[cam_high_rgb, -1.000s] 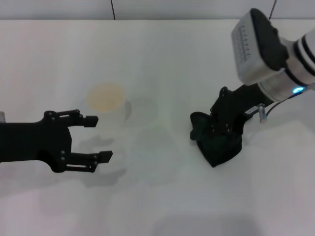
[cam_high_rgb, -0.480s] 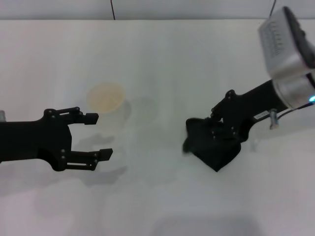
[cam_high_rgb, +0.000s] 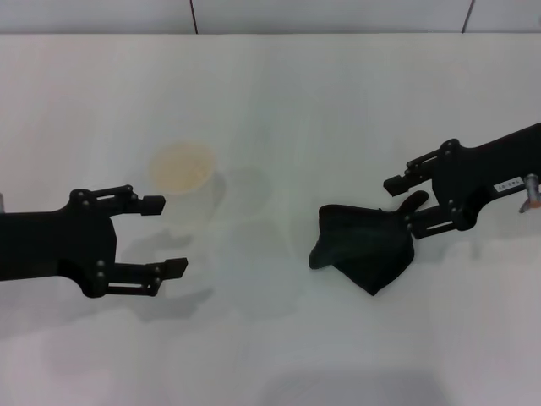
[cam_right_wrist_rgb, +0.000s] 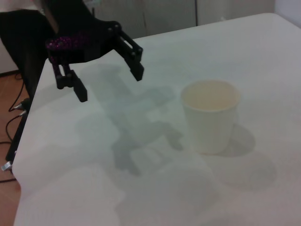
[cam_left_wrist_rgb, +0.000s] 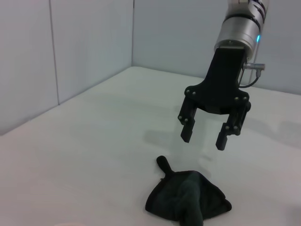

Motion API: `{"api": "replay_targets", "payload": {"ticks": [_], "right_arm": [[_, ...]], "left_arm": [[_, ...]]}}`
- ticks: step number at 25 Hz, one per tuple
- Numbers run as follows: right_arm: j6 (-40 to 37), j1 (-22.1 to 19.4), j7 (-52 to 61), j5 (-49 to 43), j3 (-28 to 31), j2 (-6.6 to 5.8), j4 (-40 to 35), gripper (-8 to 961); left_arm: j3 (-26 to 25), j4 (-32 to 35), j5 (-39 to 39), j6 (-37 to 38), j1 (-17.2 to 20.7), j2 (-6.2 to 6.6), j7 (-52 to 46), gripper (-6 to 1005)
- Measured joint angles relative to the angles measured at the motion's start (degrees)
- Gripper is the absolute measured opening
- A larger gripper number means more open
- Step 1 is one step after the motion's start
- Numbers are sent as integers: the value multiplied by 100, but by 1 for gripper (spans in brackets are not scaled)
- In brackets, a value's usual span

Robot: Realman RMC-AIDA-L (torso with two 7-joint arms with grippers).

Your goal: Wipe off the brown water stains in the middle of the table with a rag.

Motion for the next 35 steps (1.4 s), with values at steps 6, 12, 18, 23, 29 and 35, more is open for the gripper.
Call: {"api": "replay_targets", "payload": {"ticks": [6,12,18,23,29,35], "right_arm": [[-63,-62,20,-1,90,-20,-68,561],[-223,-58,35,30,94,-12,-67,561],[-191,-172,-13,76,104,42,-117,561],[-211,-178,-47,85,108,68,-146,561],[-221,-465,-122,298,118,67,-404,561],[-286,-610,-196,470,175,34,-515,561]], "left_arm": [[-20,-41,1,40,-14,8,44,882],[-28,-67,39,36,-64,8,114,880],[-156,-216,8,51,-105,-4,246,880],[-228,-363,8,67,-165,7,257,879],[-701,-415,-2,374,-177,12,280,879],[-870,-435,-7,482,-154,-1,342,880]]}}
